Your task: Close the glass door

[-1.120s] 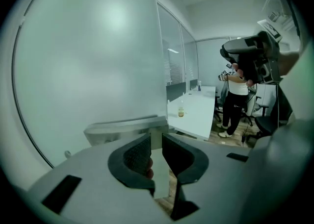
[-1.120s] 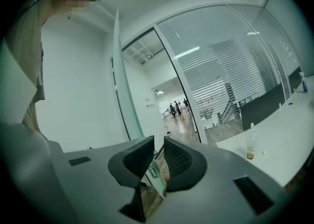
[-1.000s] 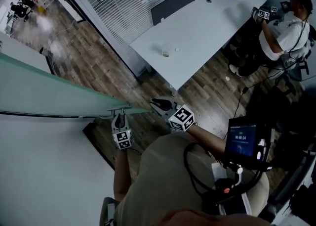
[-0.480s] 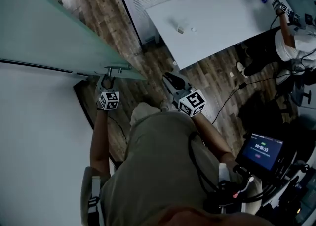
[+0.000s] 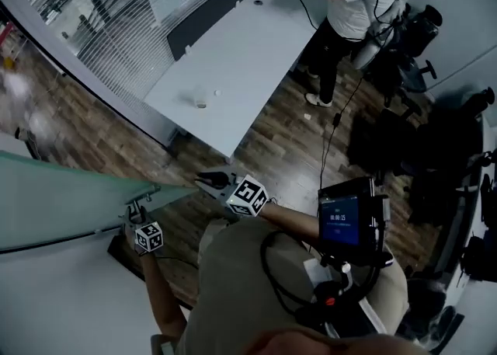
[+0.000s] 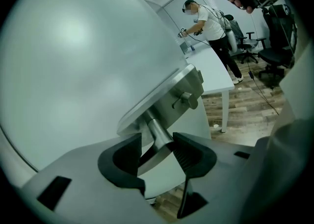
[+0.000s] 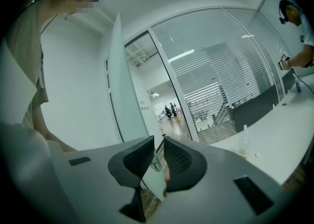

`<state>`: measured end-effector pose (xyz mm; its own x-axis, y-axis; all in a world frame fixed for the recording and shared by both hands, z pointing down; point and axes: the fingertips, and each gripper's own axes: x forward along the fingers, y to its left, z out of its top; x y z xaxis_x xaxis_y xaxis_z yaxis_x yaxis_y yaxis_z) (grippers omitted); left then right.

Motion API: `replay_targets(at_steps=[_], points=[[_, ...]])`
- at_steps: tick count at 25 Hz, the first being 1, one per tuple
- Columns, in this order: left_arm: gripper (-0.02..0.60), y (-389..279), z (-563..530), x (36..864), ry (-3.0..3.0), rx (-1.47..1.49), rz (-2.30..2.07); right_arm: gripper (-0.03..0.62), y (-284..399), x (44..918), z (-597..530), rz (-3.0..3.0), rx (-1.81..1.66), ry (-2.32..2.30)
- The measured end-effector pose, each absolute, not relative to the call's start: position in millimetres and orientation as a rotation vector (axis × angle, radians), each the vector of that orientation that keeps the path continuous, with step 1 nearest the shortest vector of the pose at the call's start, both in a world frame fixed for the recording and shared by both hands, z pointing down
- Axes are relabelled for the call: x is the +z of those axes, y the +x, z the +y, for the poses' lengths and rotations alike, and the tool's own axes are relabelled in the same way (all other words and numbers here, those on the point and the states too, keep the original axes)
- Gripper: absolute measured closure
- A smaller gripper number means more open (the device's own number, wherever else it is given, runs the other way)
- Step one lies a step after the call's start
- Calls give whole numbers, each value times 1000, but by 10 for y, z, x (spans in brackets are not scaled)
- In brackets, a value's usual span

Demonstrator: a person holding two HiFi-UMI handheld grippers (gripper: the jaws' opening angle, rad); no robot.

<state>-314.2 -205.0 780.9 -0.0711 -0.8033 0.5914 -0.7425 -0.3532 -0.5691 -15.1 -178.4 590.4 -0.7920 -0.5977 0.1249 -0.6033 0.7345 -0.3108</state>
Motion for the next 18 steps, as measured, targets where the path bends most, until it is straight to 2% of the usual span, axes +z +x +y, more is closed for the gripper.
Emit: replay_targets(at_steps=[18], points=[[367,-2901,-2662,7731,-2216,-1291,1552,526,-579,5797,-2008,-2847,506,1125]])
